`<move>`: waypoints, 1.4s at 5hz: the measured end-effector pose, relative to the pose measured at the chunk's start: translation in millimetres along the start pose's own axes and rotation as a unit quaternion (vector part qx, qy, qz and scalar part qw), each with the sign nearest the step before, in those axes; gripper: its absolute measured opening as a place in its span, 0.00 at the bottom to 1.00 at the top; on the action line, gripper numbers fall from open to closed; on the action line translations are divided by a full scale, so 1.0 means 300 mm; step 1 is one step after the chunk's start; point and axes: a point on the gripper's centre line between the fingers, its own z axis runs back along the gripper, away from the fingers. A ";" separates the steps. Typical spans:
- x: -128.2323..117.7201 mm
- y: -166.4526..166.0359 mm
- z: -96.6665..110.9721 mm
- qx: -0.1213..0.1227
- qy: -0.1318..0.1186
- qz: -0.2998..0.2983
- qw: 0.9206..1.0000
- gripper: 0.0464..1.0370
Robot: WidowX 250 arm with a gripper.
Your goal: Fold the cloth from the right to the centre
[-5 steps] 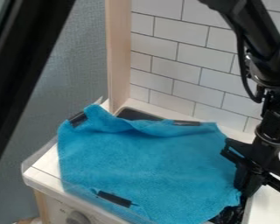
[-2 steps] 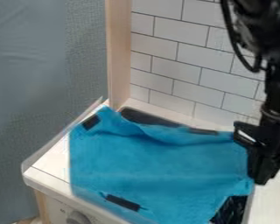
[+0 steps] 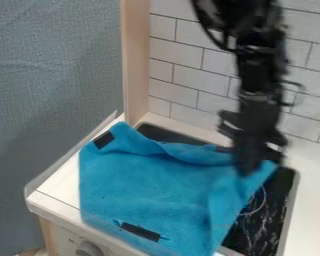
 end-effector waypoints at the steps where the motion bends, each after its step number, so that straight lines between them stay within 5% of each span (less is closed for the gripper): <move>1: -0.045 0.108 0.015 0.004 0.009 -0.016 1.000 0.01; 3: -0.147 0.253 -0.051 0.021 0.042 -0.018 0.999 0.03; 4: -0.167 0.267 -0.080 0.013 0.054 -0.014 0.998 0.19; 6: -0.191 0.290 -0.076 0.010 0.063 -0.004 0.998 0.79; 7: -0.203 0.289 -0.072 0.008 0.073 -0.008 0.997 0.98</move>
